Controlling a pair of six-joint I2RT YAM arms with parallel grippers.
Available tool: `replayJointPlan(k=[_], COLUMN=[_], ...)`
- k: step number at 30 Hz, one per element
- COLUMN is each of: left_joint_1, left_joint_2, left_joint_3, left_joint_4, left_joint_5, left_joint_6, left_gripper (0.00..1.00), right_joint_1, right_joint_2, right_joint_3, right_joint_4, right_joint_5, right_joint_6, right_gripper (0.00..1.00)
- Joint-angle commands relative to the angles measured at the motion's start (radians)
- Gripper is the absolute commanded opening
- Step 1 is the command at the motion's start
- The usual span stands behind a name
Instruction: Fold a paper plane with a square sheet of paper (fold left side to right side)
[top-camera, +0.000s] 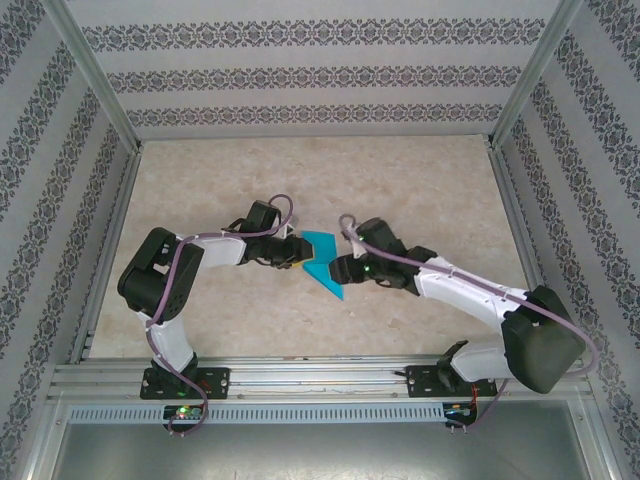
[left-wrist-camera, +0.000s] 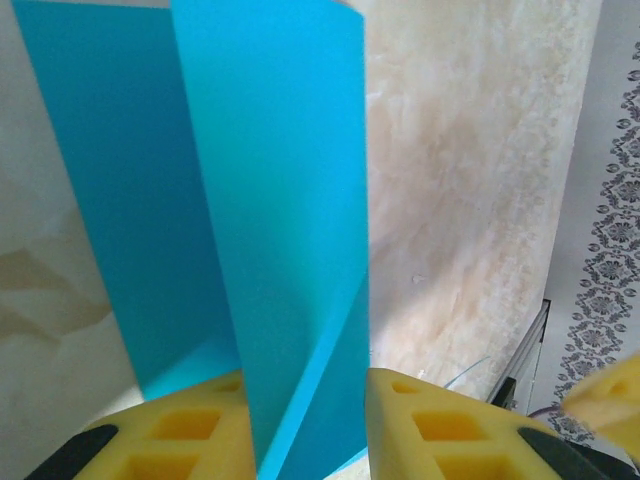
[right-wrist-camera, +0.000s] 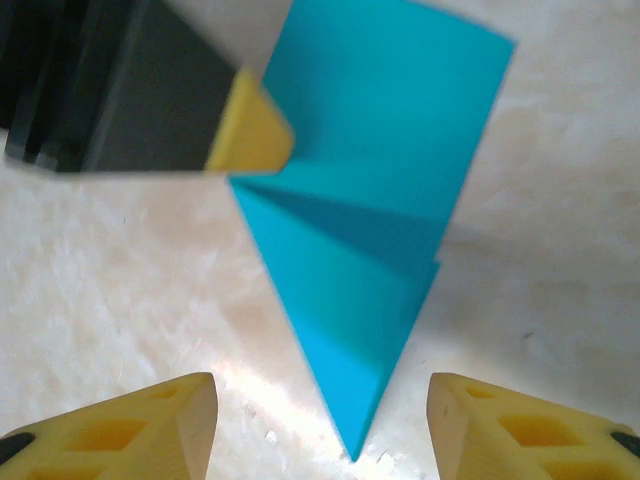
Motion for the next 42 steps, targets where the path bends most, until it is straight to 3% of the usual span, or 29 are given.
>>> replayJointPlan(k=[1,4,10,31,42], left_joint_1=[-0.019,-0.027,-0.033,-0.038,-0.039], left_joint_2=[-0.025,-0.024,-0.020,-0.023,-0.029], left_joint_3=[0.035,0.042,0.050,0.070,0.067], left_joint_4=[0.029,0.029,0.023,-0.001,-0.004], left_joint_5=[0.029,0.031,0.030,0.028,0.015], left_joint_6=[-0.003,-0.005,-0.008,-0.014,-0.014], left_gripper=[0.31,0.31,0.31,0.30,0.30], right_joint_1=[0.118,0.214,0.283,0.294,0.294], right_joint_2=[0.034,0.105,0.258,0.360,0.373], right_joint_3=[0.029,0.057,0.139,0.174,0.164], right_joint_4=[-0.110,-0.113,-0.133,-0.101,-0.099], right_joint_5=[0.253,0.352,0.443,0.571,0.564], right_joint_6=[-0.005,0.001,0.000,-0.028,-0.027], right_gripper=[0.58,0.57,0.55,0.43,0.23])
